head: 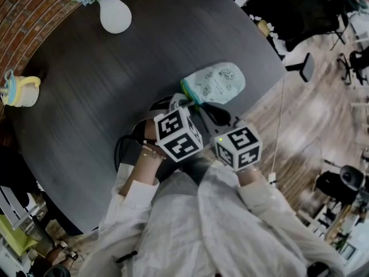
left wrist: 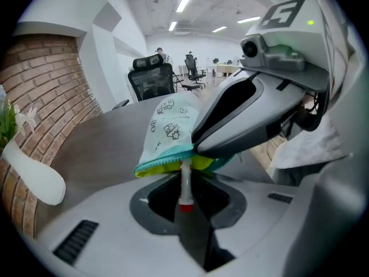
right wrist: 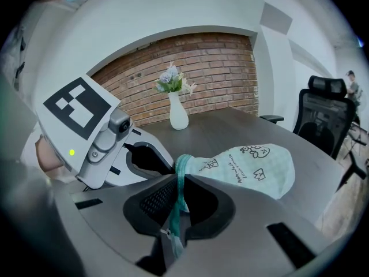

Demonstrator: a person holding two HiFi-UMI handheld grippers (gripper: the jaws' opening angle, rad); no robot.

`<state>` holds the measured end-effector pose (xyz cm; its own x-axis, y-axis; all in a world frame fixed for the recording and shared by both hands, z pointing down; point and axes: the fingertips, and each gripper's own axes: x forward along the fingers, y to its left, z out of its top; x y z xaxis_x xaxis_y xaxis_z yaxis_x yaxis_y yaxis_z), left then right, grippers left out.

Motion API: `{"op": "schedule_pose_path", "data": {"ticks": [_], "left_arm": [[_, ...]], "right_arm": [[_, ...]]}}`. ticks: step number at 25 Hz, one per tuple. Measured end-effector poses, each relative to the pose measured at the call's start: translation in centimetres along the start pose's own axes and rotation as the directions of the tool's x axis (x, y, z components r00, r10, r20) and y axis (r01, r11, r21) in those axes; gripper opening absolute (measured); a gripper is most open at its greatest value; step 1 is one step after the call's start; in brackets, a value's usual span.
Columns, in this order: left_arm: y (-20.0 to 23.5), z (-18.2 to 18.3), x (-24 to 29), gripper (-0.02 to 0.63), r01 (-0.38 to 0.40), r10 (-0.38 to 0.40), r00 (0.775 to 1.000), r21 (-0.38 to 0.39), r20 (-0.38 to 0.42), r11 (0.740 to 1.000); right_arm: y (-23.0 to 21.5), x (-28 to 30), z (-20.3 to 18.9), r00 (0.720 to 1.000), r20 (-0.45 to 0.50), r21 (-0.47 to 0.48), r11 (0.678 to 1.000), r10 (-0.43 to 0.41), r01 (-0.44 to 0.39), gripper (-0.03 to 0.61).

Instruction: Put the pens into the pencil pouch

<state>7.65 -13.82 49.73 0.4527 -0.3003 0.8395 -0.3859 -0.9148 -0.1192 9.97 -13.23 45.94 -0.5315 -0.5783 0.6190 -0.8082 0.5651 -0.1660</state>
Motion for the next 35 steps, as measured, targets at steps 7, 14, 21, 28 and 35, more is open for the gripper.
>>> {"op": "schedule_pose_path", "data": {"ticks": [7, 14, 21, 28, 35], "left_arm": [[-0.6, 0.3, 1.6, 0.069, -0.047, 0.046, 0.998, 0.029, 0.039, 0.998], [-1.3, 0.1, 1.3, 0.119, -0.005, 0.002, 0.998, 0.036, 0.062, 0.999], [-1.3, -2.1, 0.0, 0.132, 0.010, -0.010, 1.000, 0.021, 0.012, 1.000], [-2.1, -3.5, -0.1, 0.130, 0.034, -0.034, 0.999, 0.002, -0.024, 0.999], [-1.8, -3.1, 0.4, 0.054, 0.009, -0.009, 1.000, 0.007, -0.003, 1.000]], "right_arm": [[-0.1, 0.2, 0.0, 1.000, -0.006, 0.011, 1.000, 0.006, -0.006, 0.035], [-0.2, 0.3, -0.4, 1.000, -0.014, 0.019, 1.000, 0.007, -0.007, 0.035], [-0.3, 0.3, -0.3, 1.000, -0.009, 0.026, 1.000, 0.007, -0.006, 0.035], [-0.3, 0.4, -0.5, 1.000, -0.012, 0.027, 1.000, 0.004, -0.004, 0.035], [-0.3, 0.5, -0.6, 1.000, -0.015, 0.032, 0.999, 0.004, -0.003, 0.035]]}}
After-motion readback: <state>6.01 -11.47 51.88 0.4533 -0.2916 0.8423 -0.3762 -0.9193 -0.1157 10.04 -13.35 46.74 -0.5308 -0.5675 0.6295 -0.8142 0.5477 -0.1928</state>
